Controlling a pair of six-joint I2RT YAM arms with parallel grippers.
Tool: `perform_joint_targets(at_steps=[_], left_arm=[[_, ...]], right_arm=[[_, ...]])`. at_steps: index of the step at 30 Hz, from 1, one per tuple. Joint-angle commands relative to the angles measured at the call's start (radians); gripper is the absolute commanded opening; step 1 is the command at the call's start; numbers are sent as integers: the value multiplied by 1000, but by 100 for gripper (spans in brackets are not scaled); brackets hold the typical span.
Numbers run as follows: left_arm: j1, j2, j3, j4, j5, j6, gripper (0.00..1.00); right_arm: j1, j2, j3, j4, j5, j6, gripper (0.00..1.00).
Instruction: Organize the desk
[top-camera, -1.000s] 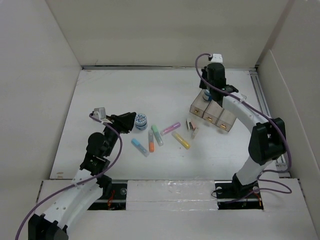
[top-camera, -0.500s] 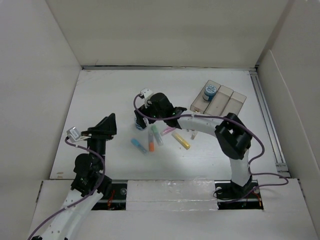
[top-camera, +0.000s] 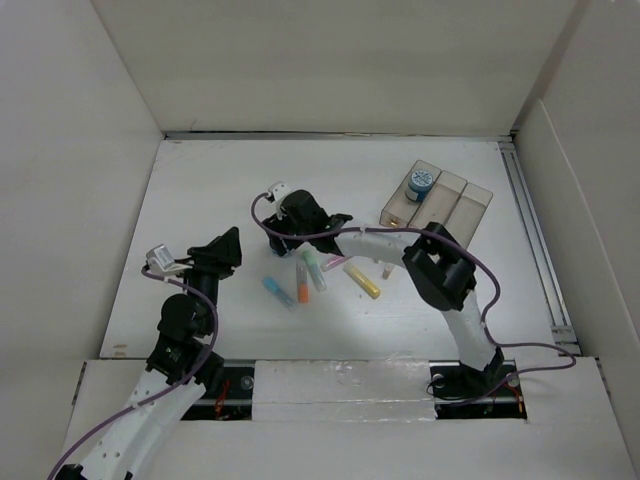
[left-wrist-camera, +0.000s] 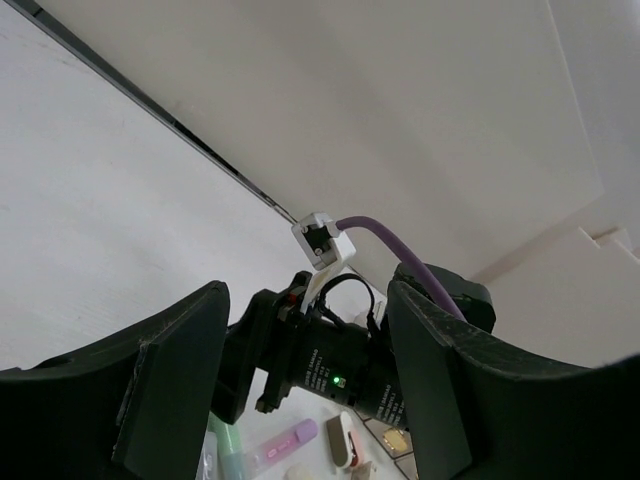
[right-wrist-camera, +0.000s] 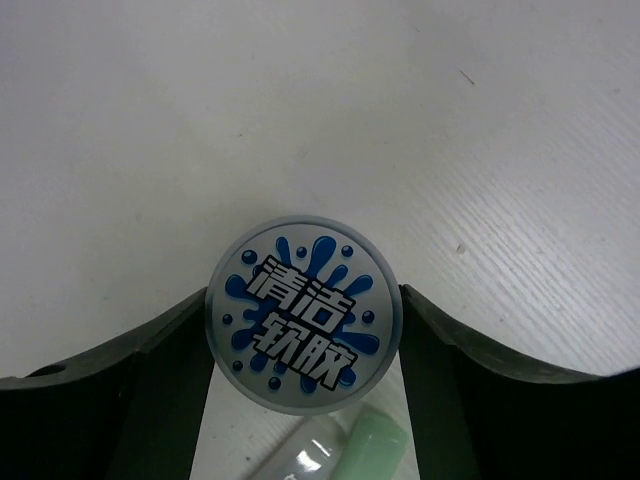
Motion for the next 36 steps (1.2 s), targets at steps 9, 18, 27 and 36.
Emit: perform_joint_targets(at_steps=[9,18,27,36], left_arm=[[-3,30,29,68,43,33,59],[-3,229,85,122,198,91,60],[-3,328,118,134,254,111,60],[-3,334,118,148,270,114,60]], right_arm=[[-105,-317,-82,211,72,62,41],[-464,-516,-312,150,161,149,38],[-641,-495,-370,119,66,183,39],[-641,-470,-421,113,100,204,39]])
